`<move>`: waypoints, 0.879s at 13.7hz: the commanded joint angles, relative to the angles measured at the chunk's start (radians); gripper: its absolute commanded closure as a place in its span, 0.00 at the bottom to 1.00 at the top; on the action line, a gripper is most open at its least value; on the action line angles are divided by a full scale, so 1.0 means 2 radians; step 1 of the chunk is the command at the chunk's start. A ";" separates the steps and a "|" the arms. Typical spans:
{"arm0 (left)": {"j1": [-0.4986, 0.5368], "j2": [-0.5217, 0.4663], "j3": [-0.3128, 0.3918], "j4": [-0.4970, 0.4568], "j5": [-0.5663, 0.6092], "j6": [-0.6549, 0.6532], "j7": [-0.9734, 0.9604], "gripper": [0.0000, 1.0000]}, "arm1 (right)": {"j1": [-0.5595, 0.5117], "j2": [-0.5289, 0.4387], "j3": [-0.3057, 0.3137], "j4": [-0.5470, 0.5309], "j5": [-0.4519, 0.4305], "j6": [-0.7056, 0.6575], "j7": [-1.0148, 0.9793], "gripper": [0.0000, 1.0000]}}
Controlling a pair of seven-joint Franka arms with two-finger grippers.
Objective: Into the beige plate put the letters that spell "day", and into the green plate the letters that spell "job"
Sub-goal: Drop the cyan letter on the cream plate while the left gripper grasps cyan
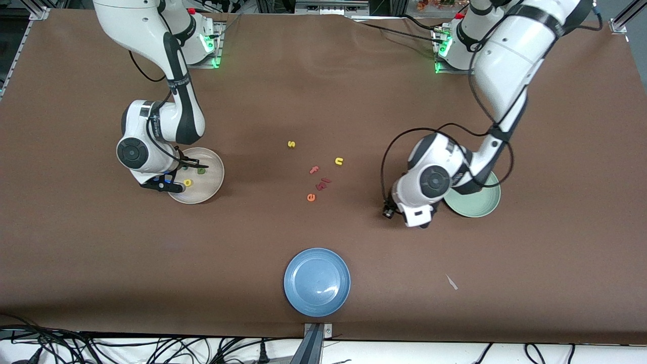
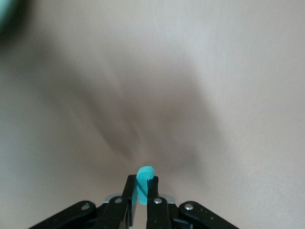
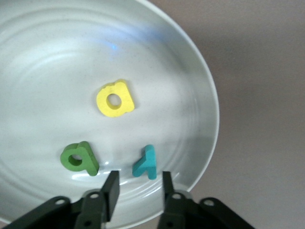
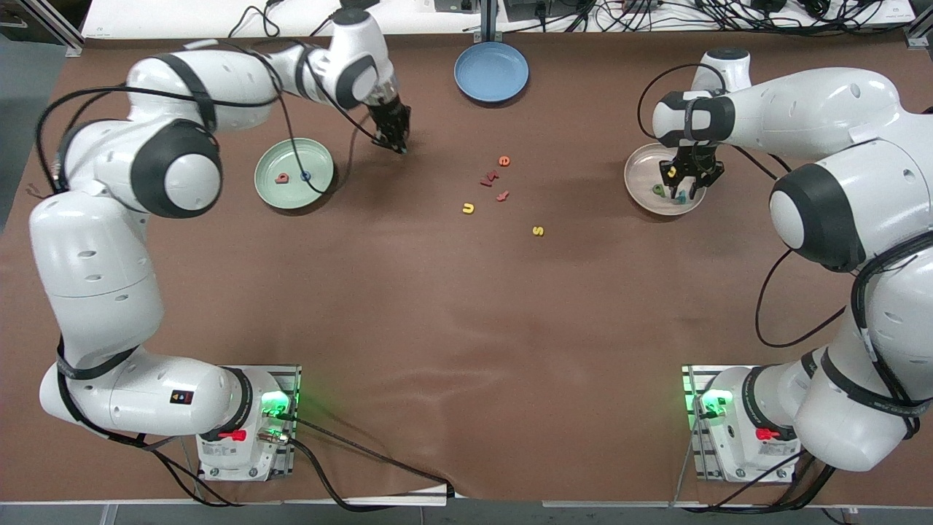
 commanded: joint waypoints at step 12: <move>0.220 -0.100 -0.062 -0.188 0.003 -0.066 0.379 0.76 | -0.006 -0.058 -0.018 0.281 -0.038 -0.245 -0.019 0.00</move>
